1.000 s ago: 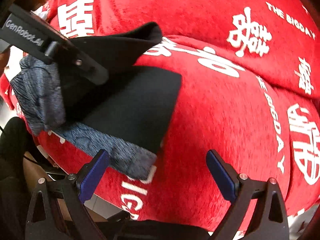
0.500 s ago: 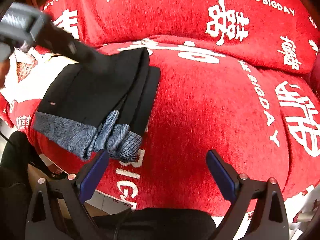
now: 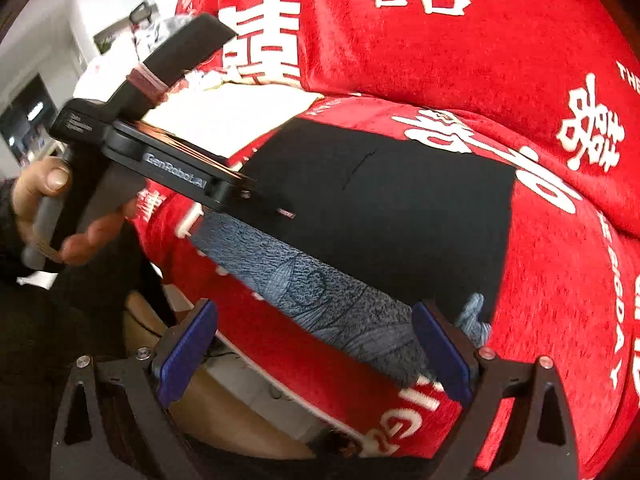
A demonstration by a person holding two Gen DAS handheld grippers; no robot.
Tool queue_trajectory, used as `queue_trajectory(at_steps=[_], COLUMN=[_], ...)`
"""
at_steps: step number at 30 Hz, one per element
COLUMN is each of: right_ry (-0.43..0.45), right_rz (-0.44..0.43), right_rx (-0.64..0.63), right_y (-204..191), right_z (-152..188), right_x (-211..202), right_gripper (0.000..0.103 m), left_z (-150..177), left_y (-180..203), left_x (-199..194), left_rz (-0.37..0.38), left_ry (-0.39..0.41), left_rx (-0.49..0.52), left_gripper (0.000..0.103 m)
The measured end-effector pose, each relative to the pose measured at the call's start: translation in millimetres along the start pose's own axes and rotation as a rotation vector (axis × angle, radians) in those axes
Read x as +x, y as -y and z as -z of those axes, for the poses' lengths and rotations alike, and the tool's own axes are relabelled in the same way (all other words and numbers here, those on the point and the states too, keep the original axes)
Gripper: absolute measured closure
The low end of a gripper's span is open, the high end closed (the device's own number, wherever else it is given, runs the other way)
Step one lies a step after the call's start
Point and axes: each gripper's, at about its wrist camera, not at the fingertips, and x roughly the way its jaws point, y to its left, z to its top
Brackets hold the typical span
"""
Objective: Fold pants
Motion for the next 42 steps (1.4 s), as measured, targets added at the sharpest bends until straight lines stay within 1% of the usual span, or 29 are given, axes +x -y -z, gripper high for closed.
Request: queue_trajectory(at_steps=[1,2,3,4,5,7,10,11,13,17,19,20,22,23,25,26,29,30,32,34,37,39,40,41,42], right_ry=[-0.043,-0.082,-0.073,-0.053,-0.051,-0.035,0.064,0.099,0.122,0.133,0.098,0.039,-0.059,-0.085,-0.06,-0.067,-0.087,-0.089,-0.092,-0.094,-0.047,-0.03,-0.032,-0.046,-0.065], right_rz=[0.029,0.043,0.032,0.031,0.033,0.023,0.025,0.029,0.04,0.07,0.063,0.056,0.087,0.101,0.089,0.083,0.1,0.109,0.139,0.213,0.209,0.203,0.194,0.196,0.22], right_rx=[0.055,0.136,0.193,0.228,0.261,0.293,0.277,0.259,0.226,0.147,0.152,0.184,0.248,0.289,0.302,0.31,0.272,0.257,0.24,0.265,0.27,0.248,0.238,0.216,0.193], right_y=[11.6,28.7,39.5,46.5,51.7,55.9,52.5,49.2,40.6,32.0,41.5,52.5,70.7,82.9,88.5,89.5,86.0,84.3,82.3,79.6,59.2,36.5,27.8,16.3,10.8], right_z=[0.4,2.7,4.8,5.4,4.6,0.9,-13.7,-25.0,-44.3,-97.3,-114.1,-119.8,-117.2,-115.5,-116.3,-117.6,-115.6,-116.0,-115.1,-113.8,-100.9,-87.5,-81.6,-72.7,-66.9], right_x=[11.6,21.7,21.9,18.1,13.7,2.1,-24.9,-30.3,-26.2,6.1,30.7,53.2,82.5,94.6,94.0,94.3,98.8,99.2,97.8,84.9,55.2,42.5,40.9,42.8,47.2], right_gripper=[0.004,0.005,0.004,0.004,0.004,0.004,0.004,0.004,0.004,0.004,0.004,0.004,0.004,0.004,0.003,0.003,0.002,0.002,0.002,0.002,0.002,0.002,0.002,0.002,0.002], left_z=[1.5,2.1,2.5,2.2,1.4,1.1,-8.6,-15.5,-29.5,-54.0,-58.6,-61.7,-66.2,-69.2,-78.0,-82.3,-88.0,-85.7,-76.8,-59.2,-31.1,-11.7,-6.1,0.4,5.2], left_y=[-0.4,-1.3,-4.6,-8.1,-10.0,-11.8,-12.7,-15.6,-24.6,-46.7,-49.7,-51.8,-52.3,-50.6,-42.6,-40.9,-44.0,-44.4,-47.7,-50.8,-55.7,-49.1,-45.1,-40.2,-37.2], left_x=[4.9,8.7,11.8,13.8,13.1,5.7,-11.6,-15.0,-16.3,-7.7,0.2,5.5,11.4,14.7,23.9,29.0,31.1,26.4,11.0,-7.3,-20.0,-22.0,-20.3,-16.9,-14.1], left_rz=[0.006,0.023,0.034,0.046,0.058,0.062,0.033,0.021,-0.018,-0.073,-0.086,-0.093,-0.086,-0.087,-0.106,-0.103,-0.071,-0.069,-0.107,-0.126,-0.091,-0.06,-0.073,-0.101,-0.12], left_ry=[-0.001,0.003,0.005,0.003,-0.001,0.012,0.095,0.113,0.128,0.128,0.105,0.092,0.085,0.084,0.082,0.074,0.05,0.053,0.078,0.121,0.129,0.127,0.125,0.126,0.132], left_rx=[0.007,0.005,-0.007,-0.029,-0.04,-0.041,-0.026,-0.036,-0.085,-0.191,-0.192,-0.188,-0.186,-0.181,-0.171,-0.171,-0.186,-0.183,-0.171,-0.152,-0.158,-0.121,-0.102,-0.072,-0.052], left_gripper=[0.001,0.001,0.0,0.0,0.0,0.0,0.0,0.0,0.0,0.0,0.0,0.0,0.0,0.0,0.0,0.0,0.0,0.0,0.0,0.0,0.0,0.0,0.0,0.0,0.0])
